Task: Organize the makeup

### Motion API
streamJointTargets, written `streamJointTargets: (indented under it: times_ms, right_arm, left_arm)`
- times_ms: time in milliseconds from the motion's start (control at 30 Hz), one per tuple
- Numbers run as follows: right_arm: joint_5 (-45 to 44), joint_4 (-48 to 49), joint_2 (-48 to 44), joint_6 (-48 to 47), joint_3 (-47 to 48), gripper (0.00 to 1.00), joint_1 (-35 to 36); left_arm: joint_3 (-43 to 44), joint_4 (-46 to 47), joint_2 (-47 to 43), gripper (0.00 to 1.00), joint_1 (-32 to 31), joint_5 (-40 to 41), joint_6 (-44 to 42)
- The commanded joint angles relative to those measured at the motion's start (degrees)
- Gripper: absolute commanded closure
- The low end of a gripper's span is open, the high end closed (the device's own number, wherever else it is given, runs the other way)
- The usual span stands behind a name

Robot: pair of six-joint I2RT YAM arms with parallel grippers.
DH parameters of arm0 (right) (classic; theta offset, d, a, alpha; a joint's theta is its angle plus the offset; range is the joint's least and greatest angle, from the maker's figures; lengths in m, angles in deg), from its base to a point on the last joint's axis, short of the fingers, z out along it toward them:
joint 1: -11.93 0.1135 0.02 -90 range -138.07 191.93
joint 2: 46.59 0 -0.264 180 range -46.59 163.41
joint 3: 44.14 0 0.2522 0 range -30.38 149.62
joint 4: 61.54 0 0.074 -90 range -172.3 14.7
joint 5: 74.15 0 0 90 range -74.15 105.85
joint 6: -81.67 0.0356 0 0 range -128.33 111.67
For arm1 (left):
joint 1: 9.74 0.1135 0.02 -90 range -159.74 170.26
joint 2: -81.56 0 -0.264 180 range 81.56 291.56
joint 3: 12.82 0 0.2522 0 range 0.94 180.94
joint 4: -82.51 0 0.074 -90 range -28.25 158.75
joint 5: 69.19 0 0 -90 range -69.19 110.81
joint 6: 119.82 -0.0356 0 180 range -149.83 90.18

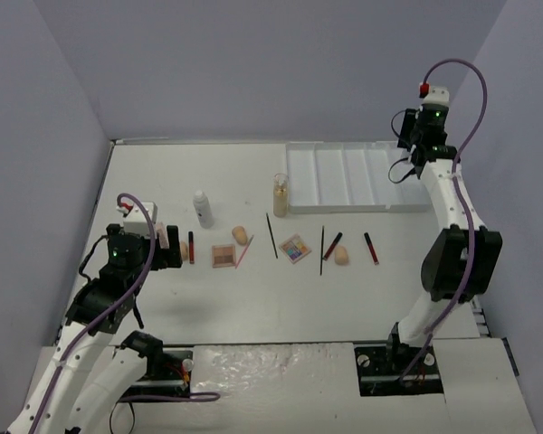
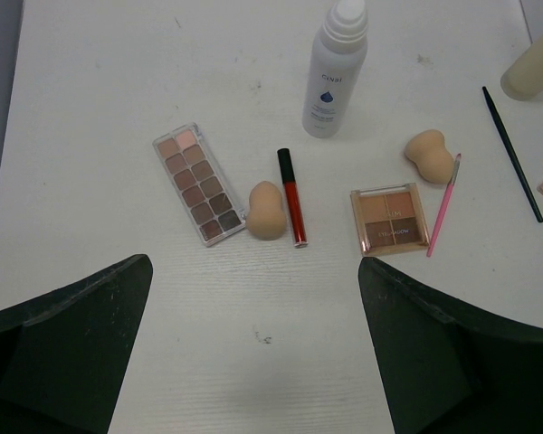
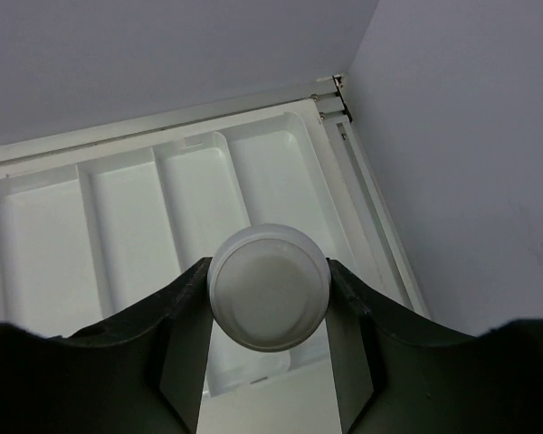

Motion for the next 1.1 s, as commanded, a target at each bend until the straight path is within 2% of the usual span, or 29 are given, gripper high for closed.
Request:
streamJointTargets:
  times_ms: [0,300,767,1067]
  right_arm:
    - [5.35,5.77,6.57,-2.18,9.26,1.0,-2.36]
    - [8.2,13.48,15.44,-0.34,12.5,1.0,-5.52]
    - [9.44,14.94,27.7,-2.58,20.84,1.0,-6.63]
    - [10.56,15.95,31.15,-1.87,22.54,1.0,-7.5]
  left_arm:
    - [1.14,3.42,0.76,0.03,-0.15,1.19,-1.33]
    - [0.34,3.39,0.49,0.03,-0.14,6.06,-2.88]
    - [0.12,3.99,3.12,0.03,-0.05,6.07,-3.14]
    - [0.16,4.24,4.44,0.03,-0.05,5.56,-3.13]
